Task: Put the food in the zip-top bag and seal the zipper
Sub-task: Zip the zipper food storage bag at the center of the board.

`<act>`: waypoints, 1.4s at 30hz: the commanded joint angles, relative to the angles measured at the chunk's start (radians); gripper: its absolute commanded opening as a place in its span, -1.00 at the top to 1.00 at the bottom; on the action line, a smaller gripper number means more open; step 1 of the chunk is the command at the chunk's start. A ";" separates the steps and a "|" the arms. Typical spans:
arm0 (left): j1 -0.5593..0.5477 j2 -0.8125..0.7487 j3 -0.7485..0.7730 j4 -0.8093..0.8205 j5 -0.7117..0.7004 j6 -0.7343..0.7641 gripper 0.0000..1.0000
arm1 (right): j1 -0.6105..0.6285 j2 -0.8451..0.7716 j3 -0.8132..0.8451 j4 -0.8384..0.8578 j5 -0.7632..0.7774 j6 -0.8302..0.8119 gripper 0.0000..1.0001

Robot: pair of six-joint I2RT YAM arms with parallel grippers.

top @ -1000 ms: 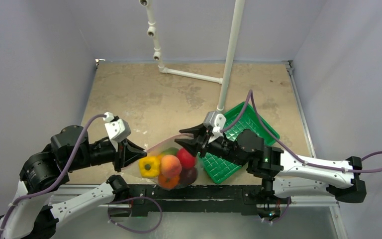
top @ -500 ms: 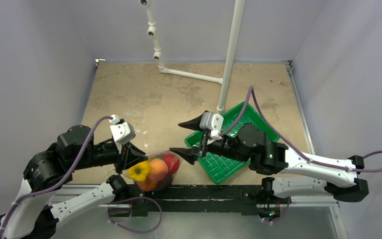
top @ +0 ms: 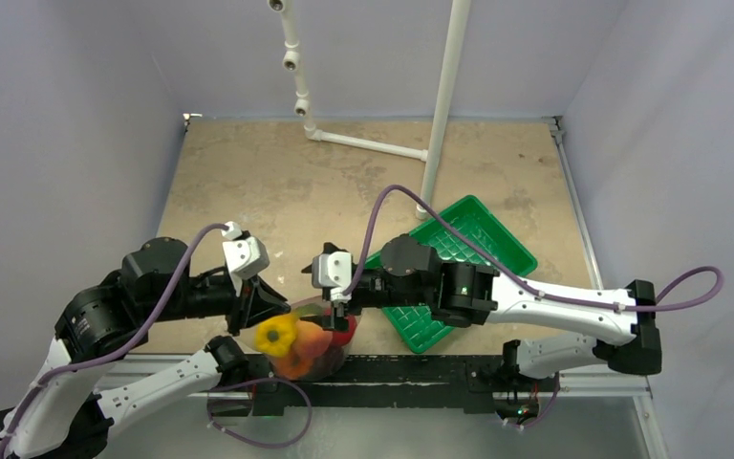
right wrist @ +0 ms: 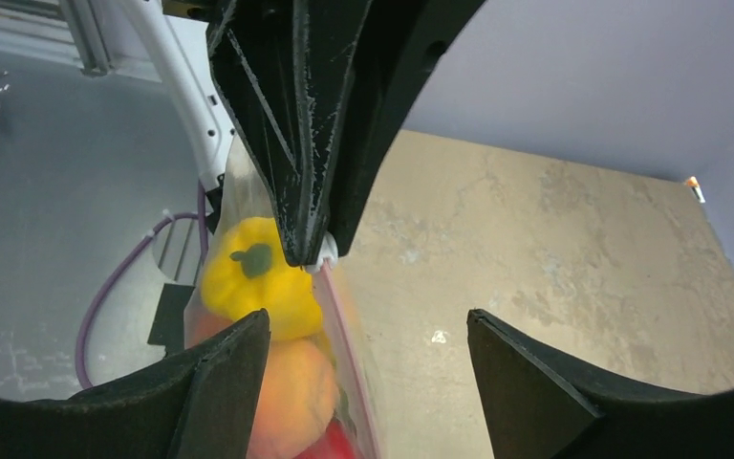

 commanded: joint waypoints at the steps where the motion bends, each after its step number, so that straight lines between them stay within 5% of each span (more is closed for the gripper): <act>1: 0.001 -0.006 -0.015 0.081 0.032 0.013 1.00 | 0.000 0.025 0.060 -0.011 -0.069 -0.049 -0.52; 9: 0.001 -0.008 -0.013 0.078 0.033 0.012 1.00 | 0.000 0.087 0.084 -0.070 -0.080 -0.041 -0.03; 15: 0.002 -0.011 -0.007 0.067 0.031 0.006 1.00 | 0.000 0.078 0.067 -0.064 -0.029 -0.008 1.00; 26: 0.002 -0.013 0.024 0.021 -0.008 -0.006 1.00 | 0.001 0.010 0.011 -0.046 0.349 0.151 1.00; 42: 0.001 -0.026 0.034 -0.019 -0.128 -0.020 1.00 | -0.001 -0.046 -0.061 -0.080 0.708 0.365 1.00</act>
